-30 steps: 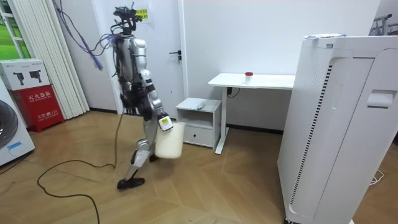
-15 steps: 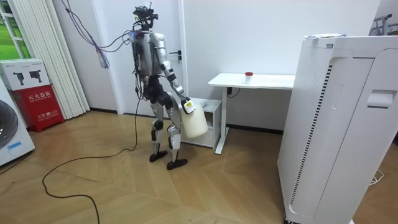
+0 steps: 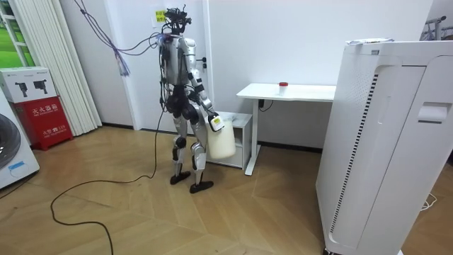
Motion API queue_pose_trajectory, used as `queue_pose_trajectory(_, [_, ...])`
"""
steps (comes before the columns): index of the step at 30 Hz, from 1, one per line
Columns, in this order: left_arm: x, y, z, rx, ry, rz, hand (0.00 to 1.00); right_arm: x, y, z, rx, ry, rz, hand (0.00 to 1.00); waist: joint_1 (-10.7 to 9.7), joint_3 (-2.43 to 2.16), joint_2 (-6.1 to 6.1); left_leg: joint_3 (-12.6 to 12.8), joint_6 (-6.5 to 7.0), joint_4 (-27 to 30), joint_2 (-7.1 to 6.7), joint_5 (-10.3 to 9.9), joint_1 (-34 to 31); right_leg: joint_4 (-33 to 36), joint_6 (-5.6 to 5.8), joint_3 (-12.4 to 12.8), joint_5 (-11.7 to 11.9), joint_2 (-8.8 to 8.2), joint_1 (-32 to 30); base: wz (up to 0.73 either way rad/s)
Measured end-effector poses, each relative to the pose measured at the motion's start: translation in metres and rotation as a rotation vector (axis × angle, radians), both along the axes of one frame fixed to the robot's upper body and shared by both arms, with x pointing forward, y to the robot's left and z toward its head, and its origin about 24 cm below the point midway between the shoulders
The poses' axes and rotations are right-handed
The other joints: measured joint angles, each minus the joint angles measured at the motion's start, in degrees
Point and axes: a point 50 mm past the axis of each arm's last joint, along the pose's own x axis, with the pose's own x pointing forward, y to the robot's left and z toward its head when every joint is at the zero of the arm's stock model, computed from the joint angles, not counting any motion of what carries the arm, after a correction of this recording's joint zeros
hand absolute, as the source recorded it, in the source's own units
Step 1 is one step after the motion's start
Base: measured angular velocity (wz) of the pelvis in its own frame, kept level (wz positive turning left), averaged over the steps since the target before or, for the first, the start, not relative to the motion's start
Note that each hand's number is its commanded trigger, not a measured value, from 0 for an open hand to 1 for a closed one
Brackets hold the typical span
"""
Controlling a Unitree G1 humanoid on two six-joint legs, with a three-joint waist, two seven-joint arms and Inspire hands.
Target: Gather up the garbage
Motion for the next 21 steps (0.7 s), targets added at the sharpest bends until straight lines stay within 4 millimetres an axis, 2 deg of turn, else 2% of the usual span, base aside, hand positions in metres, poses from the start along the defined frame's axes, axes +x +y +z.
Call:
queue_pose_trajectory(2, [0.01,-0.001,0.007,0.017,-0.039,-0.012,0.0,0.004,-0.001,0.001,-0.006,-0.009,0.003,1.0,-0.72,0.18,0.2,1.06,0.07,0.17,0.1,-0.03,-0.85,0.74,-0.2,0.85,0.19,0.11,-1.71,-0.24])
queue_pose_trajectory(3, [0.015,-0.002,0.01,0.02,-0.055,-0.018,0.0,0.006,-0.003,0.002,-0.014,-0.014,0.005,1.0,-0.9,0.42,0.58,1.68,0.08,0.28,0.22,-0.04,-1.33,0.99,-0.29,1.66,0.42,0.31,-2.55,-0.25])
queue_pose_trajectory(4, [0.021,-0.003,0.013,0.024,-0.071,-0.018,0.0,0.011,-0.005,0.004,-0.019,-0.028,0.004,1.0,-1.7,0.71,1.07,1.82,0.15,0.94,0.2,-0.09,-2.43,1.93,-0.32,1.69,0.44,0.16,-3.83,-0.19])
queue_pose_trajectory(7, [0.033,-0.004,0.02,0.036,-0.114,-0.015,0.0,0.022,-0.01,0.008,-0.037,-0.056,0.009,1.0,-2.9,1.12,1.84,3.15,0.22,2.55,0.3,-0.14,-5.79,4.07,-0.72,1.68,0.6,-0.27,-8.12,-0.19])
queue_pose_trajectory(10, [0.04,-0.009,0.021,0.045,-0.11,-0.048,0.0,0.027,-0.017,0.013,-0.054,-0.086,-0.004,1.0,-4.39,1.61,2.73,3.36,0.45,4.45,0.36,-0.42,-8.61,5.78,-0.95,1.74,0.68,-0.51,-11.13,-0.08])
queue_pose_trajectory(13, [0.047,-0.015,0.024,0.054,-0.118,-0.08,0.0,0.027,-0.025,0.015,-0.049,-0.103,-0.06,1.0,-4.96,1.74,2.85,4.68,0.62,6.31,0.55,-0.97,-10.95,8.11,-1.22,3.11,0.52,-0.57,-14.28,-0.16])
queue_pose_trajectory(18, [0.055,-0.022,0.026,0.086,-0.121,-0.129,0.0,0.027,-0.037,0.02,-0.09,-0.104,-0.081,1.0,-6.84,1.94,3.16,6.61,0.73,10.33,1.9,-2.89,-14.15,10.67,-2.01,3.27,0.62,-0.26,-17.59,-0.23])
queue_pose_trajectory(21, [0.061,-0.023,0.029,0.096,-0.128,-0.144,0.0,0.026,-0.042,0.021,-0.11,-0.101,-0.088,1.0,-7.92,2.14,3.45,7.13,0.76,11.9,2.4,-3.2,-15.94,11.28,-2.44,3.21,0.98,-0.14,-19.24,-0.15])
